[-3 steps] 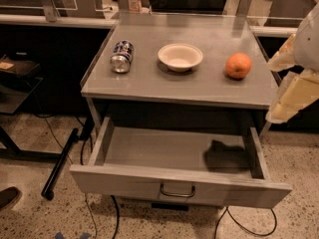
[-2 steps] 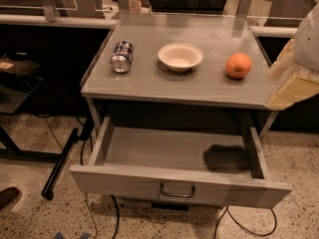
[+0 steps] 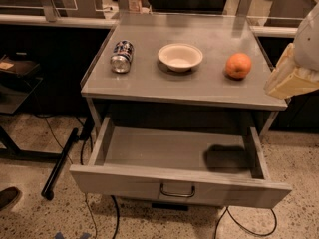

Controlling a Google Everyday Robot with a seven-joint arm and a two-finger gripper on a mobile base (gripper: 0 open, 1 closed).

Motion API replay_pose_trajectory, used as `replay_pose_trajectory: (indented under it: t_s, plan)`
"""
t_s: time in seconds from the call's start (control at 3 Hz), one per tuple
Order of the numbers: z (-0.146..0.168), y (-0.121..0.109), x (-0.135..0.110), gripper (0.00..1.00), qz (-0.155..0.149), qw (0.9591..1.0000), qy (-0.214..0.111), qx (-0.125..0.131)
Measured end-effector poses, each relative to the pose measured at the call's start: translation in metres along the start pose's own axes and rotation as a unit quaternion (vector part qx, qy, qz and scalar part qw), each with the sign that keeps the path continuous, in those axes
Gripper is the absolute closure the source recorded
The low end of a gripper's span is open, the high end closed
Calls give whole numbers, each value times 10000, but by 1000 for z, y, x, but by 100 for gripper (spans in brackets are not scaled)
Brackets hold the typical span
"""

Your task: Close top drawer

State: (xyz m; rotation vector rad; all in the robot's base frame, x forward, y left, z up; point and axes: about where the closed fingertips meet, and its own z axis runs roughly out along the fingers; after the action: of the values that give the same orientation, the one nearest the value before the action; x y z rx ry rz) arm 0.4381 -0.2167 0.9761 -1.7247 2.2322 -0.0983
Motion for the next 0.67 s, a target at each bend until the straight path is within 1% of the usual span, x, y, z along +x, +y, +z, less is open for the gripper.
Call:
replay_pose_trajectory:
  t_s: [0.33, 0.67]
  plan:
    - [6, 12, 6, 100, 104, 9998, 145, -70]
    - [32, 46, 19, 100, 409, 9985, 245, -276]
